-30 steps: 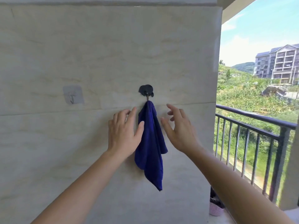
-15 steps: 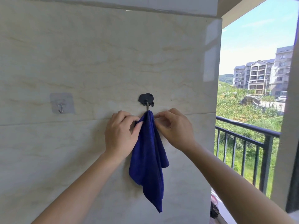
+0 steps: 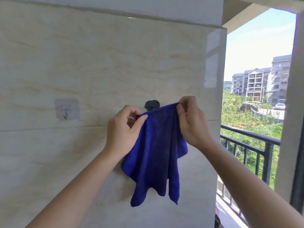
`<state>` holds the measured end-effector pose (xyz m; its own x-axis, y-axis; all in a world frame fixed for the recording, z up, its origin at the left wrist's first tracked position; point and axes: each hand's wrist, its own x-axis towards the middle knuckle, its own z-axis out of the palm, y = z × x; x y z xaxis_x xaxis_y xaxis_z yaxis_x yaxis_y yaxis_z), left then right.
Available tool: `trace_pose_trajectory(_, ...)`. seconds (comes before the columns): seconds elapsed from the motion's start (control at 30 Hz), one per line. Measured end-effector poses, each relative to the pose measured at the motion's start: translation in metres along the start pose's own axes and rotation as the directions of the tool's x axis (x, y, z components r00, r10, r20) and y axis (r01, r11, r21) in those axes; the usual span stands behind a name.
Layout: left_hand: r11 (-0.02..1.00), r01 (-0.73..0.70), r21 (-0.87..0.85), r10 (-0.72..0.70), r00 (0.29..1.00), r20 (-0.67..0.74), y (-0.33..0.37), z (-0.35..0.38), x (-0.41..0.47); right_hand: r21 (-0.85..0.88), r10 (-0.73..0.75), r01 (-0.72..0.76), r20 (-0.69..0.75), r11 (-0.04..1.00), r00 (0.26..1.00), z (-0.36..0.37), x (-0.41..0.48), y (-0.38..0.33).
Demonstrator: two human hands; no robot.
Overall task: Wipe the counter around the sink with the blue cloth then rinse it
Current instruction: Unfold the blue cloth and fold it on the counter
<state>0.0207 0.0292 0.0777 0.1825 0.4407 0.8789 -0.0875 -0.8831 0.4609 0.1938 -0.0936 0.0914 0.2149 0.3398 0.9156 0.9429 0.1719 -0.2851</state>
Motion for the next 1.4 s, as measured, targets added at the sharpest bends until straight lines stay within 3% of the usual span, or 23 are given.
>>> trace_pose_trajectory(0.1,0.990,0.090,-0.108,-0.081,0.993,0.082,0.005,0.001,-0.016,0.083,0.010,-0.011,0.016,0.996,1.000,-0.008,-0.016,0.000)
trace_pose_trajectory(0.27,0.975,0.197,-0.102,-0.163,0.949,0.268,-0.019,0.012,-0.084,0.056,0.161,-0.171,0.159,0.984,0.974,-0.006,-0.097,0.023)
trace_pose_trajectory(0.37,0.944,0.319,-0.086,-0.268,0.892,0.364,-0.040,0.017,-0.134,-0.131,0.316,-0.291,0.259,0.948,0.913,-0.004,-0.157,0.035)
trace_pose_trajectory(0.5,0.915,0.396,-0.076,-0.329,0.842,0.429,-0.068,0.019,-0.179,-0.489,0.473,-0.243,0.427,0.838,0.770,-0.017,-0.214,0.042)
trace_pose_trajectory(0.67,0.927,0.372,-0.057,-0.254,0.730,0.635,-0.085,0.035,-0.213,-0.604,0.511,-0.174,0.445,0.777,0.736,-0.053,-0.261,0.043)
trace_pose_trajectory(0.8,0.910,0.391,-0.138,-0.162,0.641,0.750,-0.074,0.072,-0.241,-0.677,0.578,-0.226,0.352,0.700,0.736,-0.097,-0.310,0.025)
trace_pose_trajectory(0.9,0.888,0.405,-0.218,-0.062,0.574,0.816,-0.042,0.105,-0.275,-0.773,0.684,-0.311,0.208,0.553,0.699,-0.142,-0.353,-0.006)
trace_pose_trajectory(1.03,0.852,0.345,-0.395,0.207,0.472,0.857,0.016,0.145,-0.321,-0.823,0.788,-0.465,-0.035,0.326,0.615,-0.215,-0.405,-0.067)
trace_pose_trajectory(1.2,0.733,0.274,-0.623,0.520,0.365,0.772,0.118,0.171,-0.375,-0.805,0.765,-0.589,-0.339,0.064,0.547,-0.294,-0.461,-0.169)
trace_pose_trajectory(1.27,0.664,0.294,-0.688,0.608,0.324,0.725,0.164,0.168,-0.396,-0.768,0.753,-0.638,-0.447,-0.047,0.482,-0.323,-0.481,-0.214)
trace_pose_trajectory(1.4,0.561,0.336,-0.757,0.721,0.251,0.646,0.257,0.151,-0.444,-0.679,0.694,-0.713,-0.599,-0.176,0.399,-0.373,-0.525,-0.302)
